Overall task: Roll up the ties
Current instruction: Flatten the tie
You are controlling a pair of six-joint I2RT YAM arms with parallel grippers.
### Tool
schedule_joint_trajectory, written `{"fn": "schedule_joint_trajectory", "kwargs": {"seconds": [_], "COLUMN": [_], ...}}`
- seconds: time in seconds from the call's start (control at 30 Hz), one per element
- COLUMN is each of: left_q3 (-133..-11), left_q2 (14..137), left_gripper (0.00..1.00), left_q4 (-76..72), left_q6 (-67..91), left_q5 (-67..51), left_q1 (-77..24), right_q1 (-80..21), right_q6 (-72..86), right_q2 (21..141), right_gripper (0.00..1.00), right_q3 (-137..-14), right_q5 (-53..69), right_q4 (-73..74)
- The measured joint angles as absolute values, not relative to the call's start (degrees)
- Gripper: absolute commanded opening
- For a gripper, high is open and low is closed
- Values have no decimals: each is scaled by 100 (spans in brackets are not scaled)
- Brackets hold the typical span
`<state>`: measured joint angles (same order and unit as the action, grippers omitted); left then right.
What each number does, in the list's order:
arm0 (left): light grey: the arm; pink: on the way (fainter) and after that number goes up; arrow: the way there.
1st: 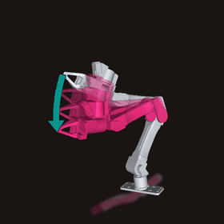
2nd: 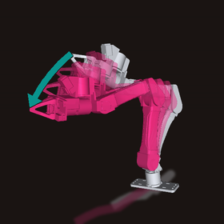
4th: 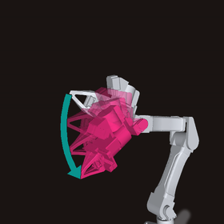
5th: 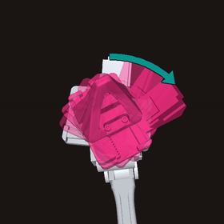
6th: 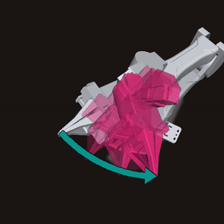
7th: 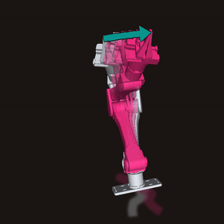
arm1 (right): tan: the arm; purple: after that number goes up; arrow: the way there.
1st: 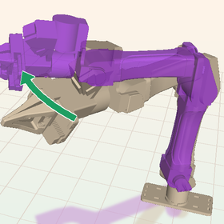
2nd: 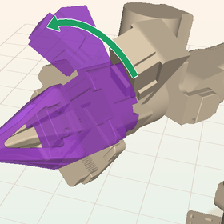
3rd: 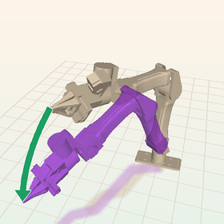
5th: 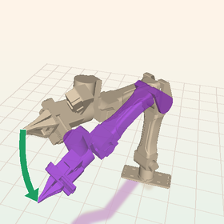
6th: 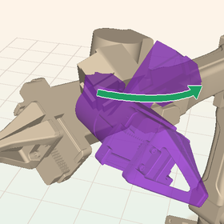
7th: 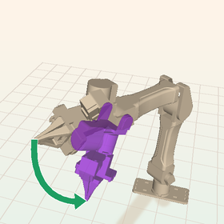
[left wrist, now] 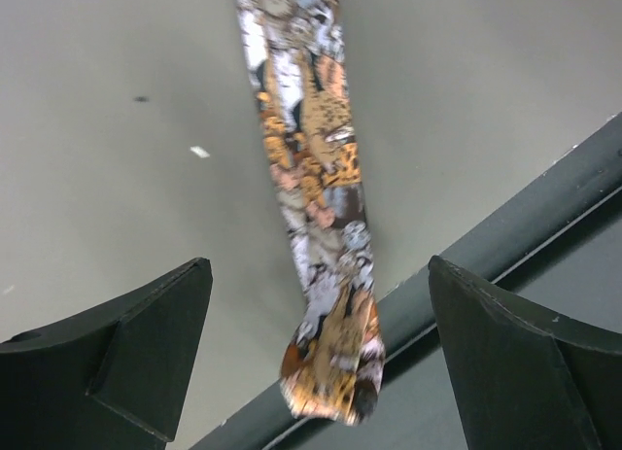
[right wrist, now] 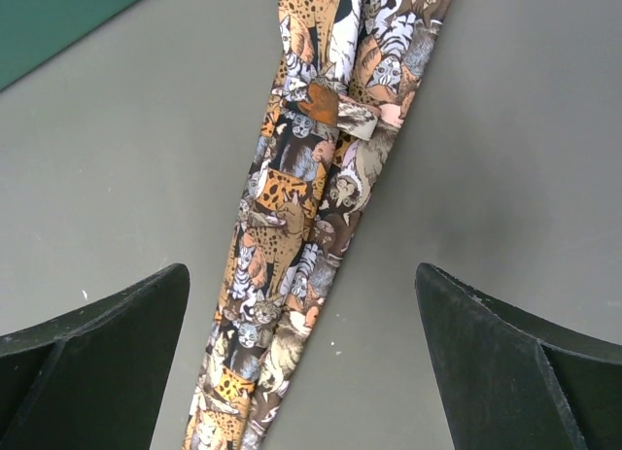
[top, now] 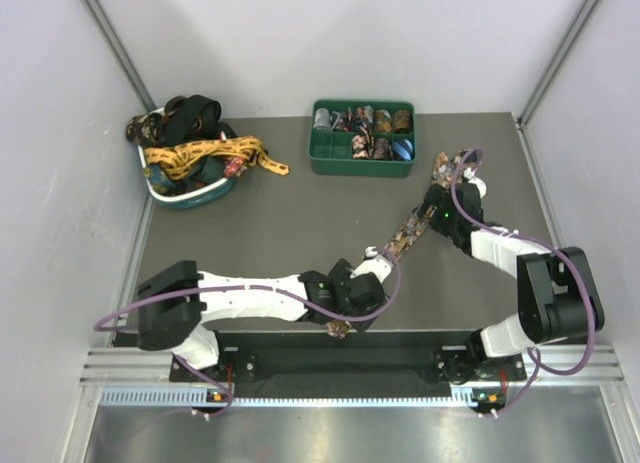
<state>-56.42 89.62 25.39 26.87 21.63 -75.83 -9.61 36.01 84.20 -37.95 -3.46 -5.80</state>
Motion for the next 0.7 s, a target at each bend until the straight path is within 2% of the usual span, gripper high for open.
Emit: {"fn": "schedule_joint_trajectory", "kwargs": {"seconds": [0.13, 0.23, 0.43, 0.5, 0.6, 0.7], "left_q3": [-5688, -5677, -5433, -5363, -5245, -5127], "left_q2": [9389, 9581, 9614, 9588, 9511, 9437], "left_gripper": [95, 80, 65, 64, 64, 63], "left_q4": [2359, 2270, 2051, 1999, 1872, 1737], "left_q6": [2646, 2679, 2757, 2742, 2742, 2733], "left_q5": [1798, 1557, 1249, 1251, 1260, 1258], "left_q1": [-7448, -7323, -7046, -7043, -7043, -7043], "right_q1": [-976, -976, -1109, -1247, -1455, -1590], "right_q6": [3599, 3601, 3747, 3879, 4075, 4268], "right_q2": [8431, 8499, 8807, 9021, 9476, 9990], "right_gripper": [100, 100, 98, 97, 87, 83], "right_q3": [-3806, -3848, -4145, -4412, -5041, -5782], "right_q5": [-344, -340, -397, -534, -781, -1044], "right_q4": [-585, -574, -403, -158, 425, 1004]}}
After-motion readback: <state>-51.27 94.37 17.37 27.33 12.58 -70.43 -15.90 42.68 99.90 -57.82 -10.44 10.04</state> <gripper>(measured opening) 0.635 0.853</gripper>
